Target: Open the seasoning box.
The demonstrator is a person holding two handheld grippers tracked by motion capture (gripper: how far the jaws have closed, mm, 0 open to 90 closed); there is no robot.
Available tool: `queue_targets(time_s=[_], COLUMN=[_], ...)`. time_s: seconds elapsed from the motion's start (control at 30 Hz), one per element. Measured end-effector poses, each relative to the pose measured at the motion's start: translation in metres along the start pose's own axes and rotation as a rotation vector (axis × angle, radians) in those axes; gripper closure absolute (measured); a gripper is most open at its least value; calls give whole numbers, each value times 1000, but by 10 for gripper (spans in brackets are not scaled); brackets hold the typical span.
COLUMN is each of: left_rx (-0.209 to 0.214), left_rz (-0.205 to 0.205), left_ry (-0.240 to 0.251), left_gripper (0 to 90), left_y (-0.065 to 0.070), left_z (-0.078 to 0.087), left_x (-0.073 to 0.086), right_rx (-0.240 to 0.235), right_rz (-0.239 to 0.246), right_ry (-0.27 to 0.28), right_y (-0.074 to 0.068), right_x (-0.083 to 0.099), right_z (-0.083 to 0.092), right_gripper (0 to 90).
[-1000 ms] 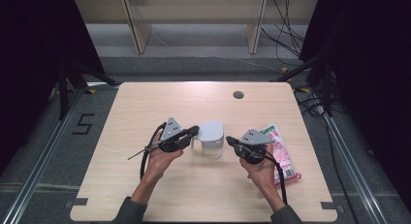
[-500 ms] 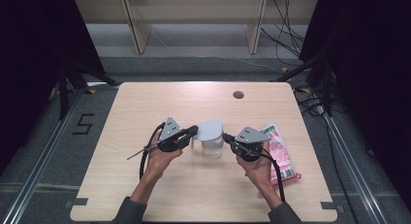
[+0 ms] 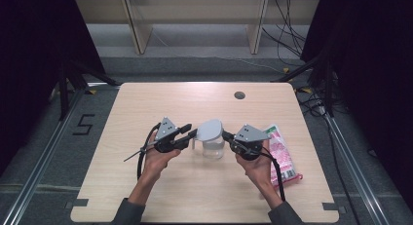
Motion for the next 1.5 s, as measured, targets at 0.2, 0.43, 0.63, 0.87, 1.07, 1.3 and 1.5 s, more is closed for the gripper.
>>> queue_targets(time_s=[0.2,0.43,0.63,0.87,1.07,1.3,1.5], left_rx=[4,63,44,31,-23,-43,-10], left_rz=[15,108,78,41,40,-14,-16], left_ry=[-36,-48,-94,-118,-95,-105,-126], left_gripper=[508,358,280,248,243,241,234], left_y=[2,6,12,21,21,31,38], left_z=[9,24,27,45,62,68,63], left_x=[2,10,15,39,49,58,70], right_rx=[-9,-15,-23,-27,-45,-52,-62], right_rz=[13,22,29,44,64,78,92], right_ry=[0,12,25,38,47,51,48], right_y=[-3,-11,-13,-18,-24,-32,-40], right_x=[-1,-11,-17,-26,-30,-31,-32], right_z=[-3,-6,-8,-11,-15,-18,-20], right_gripper=[900,900,900,898,894,893,891])
Point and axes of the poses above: each handheld gripper's, and its own axes: z roughly backward along the jaws, x roughly out of its underside, y roughly to its right, the point moved 5 cm from there along -z, roughly forward along the jaws, and after that the axes turned 1 degree about x, right-handed, at the moved point
